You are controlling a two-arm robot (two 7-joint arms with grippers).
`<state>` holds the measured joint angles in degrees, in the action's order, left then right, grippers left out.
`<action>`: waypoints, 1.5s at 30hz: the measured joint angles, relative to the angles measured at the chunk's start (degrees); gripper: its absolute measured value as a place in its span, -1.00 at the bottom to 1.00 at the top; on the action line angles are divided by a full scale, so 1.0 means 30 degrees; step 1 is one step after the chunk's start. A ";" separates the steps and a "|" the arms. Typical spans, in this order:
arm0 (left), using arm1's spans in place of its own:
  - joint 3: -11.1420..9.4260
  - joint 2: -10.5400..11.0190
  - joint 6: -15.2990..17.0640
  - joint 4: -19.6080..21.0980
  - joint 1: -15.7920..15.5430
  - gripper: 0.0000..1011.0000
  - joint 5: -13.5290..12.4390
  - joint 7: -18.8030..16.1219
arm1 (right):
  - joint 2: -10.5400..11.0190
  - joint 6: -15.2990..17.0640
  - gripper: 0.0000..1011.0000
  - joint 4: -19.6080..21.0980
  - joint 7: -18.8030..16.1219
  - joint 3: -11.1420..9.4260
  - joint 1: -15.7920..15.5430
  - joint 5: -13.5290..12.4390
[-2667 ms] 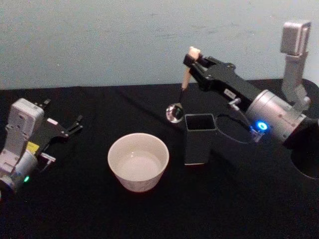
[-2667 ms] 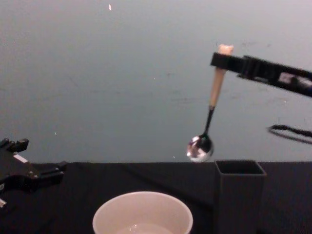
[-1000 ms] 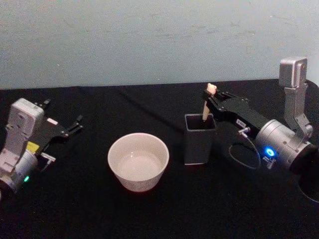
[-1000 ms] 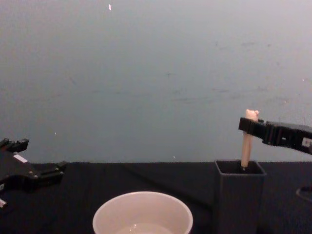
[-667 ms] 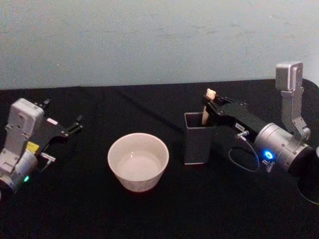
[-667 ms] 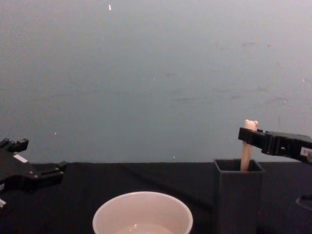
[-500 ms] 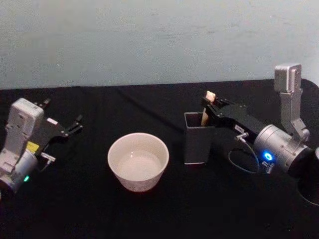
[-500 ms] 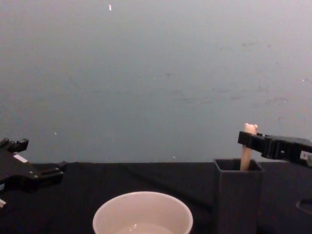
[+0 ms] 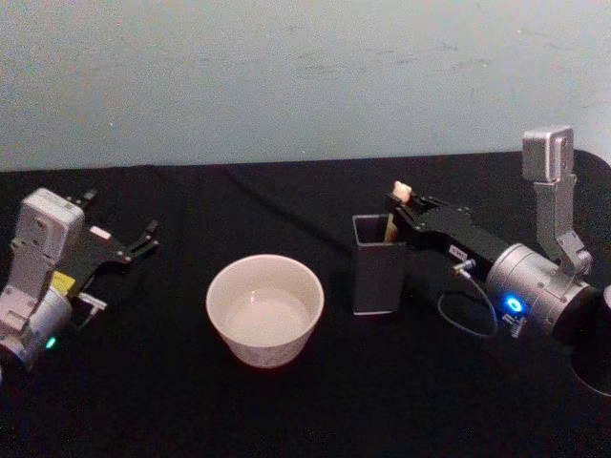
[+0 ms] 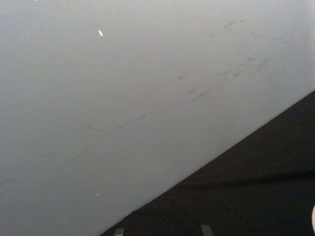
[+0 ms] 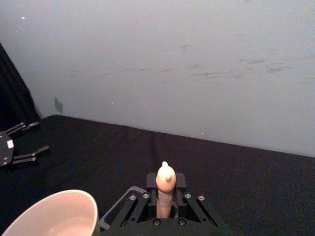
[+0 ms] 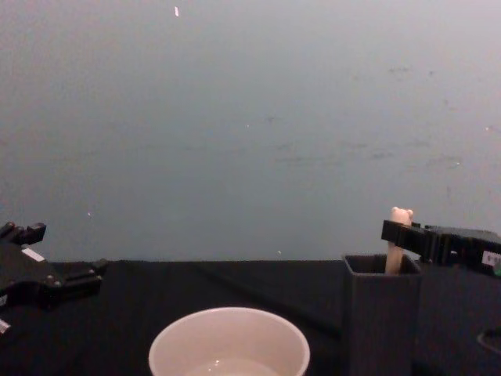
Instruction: Pick up the stirring spoon with one hand, stir inside the cup, then place it back in its original position.
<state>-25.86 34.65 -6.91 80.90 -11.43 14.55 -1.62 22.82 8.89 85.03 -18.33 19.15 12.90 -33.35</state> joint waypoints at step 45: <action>0.0000 0.0000 0.0001 0.0000 0.0000 0.98 0.0000 0.0000 | 0.0023 0.0011 0.45 0.0024 -0.0092 0.0007 0.0005 -0.0061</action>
<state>-25.86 34.65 -6.91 80.90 -11.43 14.55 -1.62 22.89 8.93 85.11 -18.61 19.17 12.91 -33.53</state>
